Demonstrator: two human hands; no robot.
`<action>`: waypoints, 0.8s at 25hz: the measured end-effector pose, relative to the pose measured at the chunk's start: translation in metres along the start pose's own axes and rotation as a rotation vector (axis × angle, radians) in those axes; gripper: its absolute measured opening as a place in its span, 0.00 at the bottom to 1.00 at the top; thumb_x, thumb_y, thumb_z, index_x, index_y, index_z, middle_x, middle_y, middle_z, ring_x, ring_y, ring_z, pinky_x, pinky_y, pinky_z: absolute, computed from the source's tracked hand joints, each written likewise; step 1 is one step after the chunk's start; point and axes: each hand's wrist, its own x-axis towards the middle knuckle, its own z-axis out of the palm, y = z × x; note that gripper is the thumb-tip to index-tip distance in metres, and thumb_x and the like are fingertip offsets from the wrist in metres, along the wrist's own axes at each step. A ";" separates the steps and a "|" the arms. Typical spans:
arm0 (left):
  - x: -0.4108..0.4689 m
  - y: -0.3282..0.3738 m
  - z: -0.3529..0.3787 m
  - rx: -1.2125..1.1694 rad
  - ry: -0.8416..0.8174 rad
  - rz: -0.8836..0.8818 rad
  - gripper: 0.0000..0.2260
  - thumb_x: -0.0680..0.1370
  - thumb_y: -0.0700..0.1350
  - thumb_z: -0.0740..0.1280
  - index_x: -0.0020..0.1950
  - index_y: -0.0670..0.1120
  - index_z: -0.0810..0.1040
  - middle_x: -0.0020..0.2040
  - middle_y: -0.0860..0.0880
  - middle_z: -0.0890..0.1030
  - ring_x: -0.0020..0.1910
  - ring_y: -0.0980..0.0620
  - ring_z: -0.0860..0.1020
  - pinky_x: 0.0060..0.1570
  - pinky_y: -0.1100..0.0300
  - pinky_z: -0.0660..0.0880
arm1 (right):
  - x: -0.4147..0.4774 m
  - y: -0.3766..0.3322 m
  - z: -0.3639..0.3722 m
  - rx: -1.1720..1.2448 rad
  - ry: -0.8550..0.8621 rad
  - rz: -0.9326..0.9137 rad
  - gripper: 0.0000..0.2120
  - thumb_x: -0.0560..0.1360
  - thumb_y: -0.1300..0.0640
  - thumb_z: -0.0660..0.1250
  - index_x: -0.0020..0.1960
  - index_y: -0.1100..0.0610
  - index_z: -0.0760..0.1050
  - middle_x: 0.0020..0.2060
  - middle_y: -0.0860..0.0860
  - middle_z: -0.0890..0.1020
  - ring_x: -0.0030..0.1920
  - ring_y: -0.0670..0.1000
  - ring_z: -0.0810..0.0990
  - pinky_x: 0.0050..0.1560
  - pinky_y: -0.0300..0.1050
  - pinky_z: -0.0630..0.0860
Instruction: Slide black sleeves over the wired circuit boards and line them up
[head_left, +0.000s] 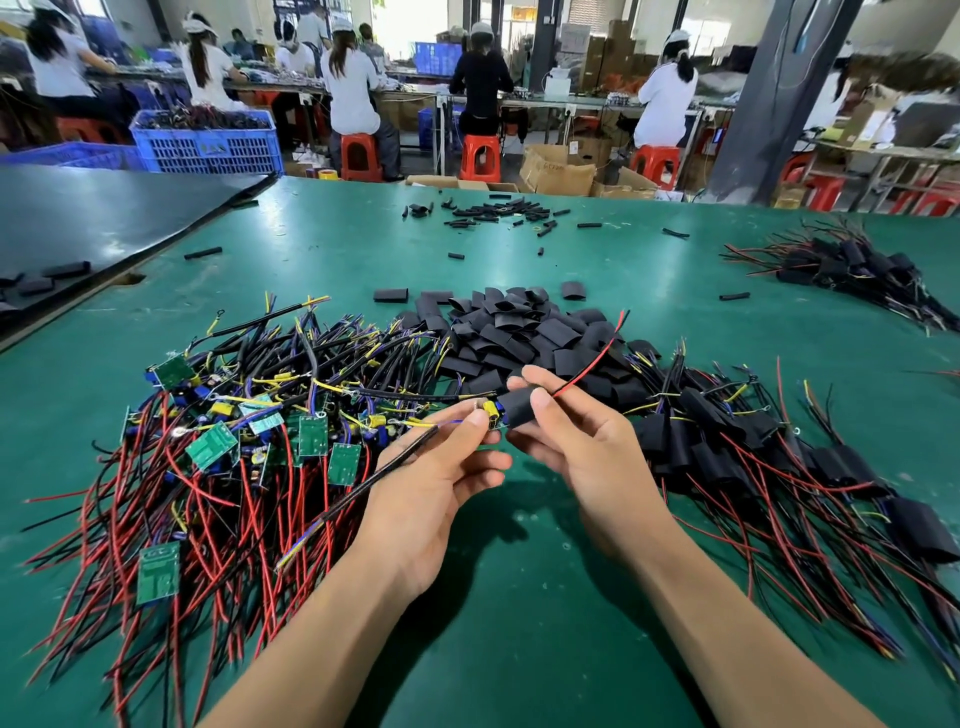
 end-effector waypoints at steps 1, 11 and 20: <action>0.000 -0.001 0.000 0.003 -0.003 0.002 0.08 0.77 0.40 0.68 0.55 0.42 0.81 0.39 0.45 0.82 0.33 0.50 0.80 0.34 0.62 0.78 | 0.000 0.001 0.003 0.017 -0.002 0.022 0.10 0.82 0.55 0.64 0.59 0.49 0.82 0.53 0.50 0.86 0.52 0.55 0.83 0.63 0.55 0.78; 0.004 0.004 -0.003 -0.073 0.046 0.058 0.06 0.71 0.43 0.72 0.45 0.42 0.83 0.40 0.45 0.83 0.31 0.53 0.80 0.32 0.64 0.77 | -0.009 0.010 0.026 0.001 -0.041 0.015 0.14 0.85 0.57 0.57 0.54 0.50 0.82 0.48 0.50 0.87 0.47 0.54 0.85 0.53 0.48 0.83; 0.003 -0.001 -0.003 0.032 0.037 0.093 0.07 0.78 0.38 0.68 0.54 0.43 0.83 0.40 0.46 0.83 0.31 0.52 0.79 0.33 0.63 0.77 | -0.003 0.002 0.015 0.028 0.052 0.086 0.09 0.83 0.57 0.63 0.49 0.56 0.81 0.43 0.54 0.87 0.39 0.52 0.86 0.43 0.42 0.83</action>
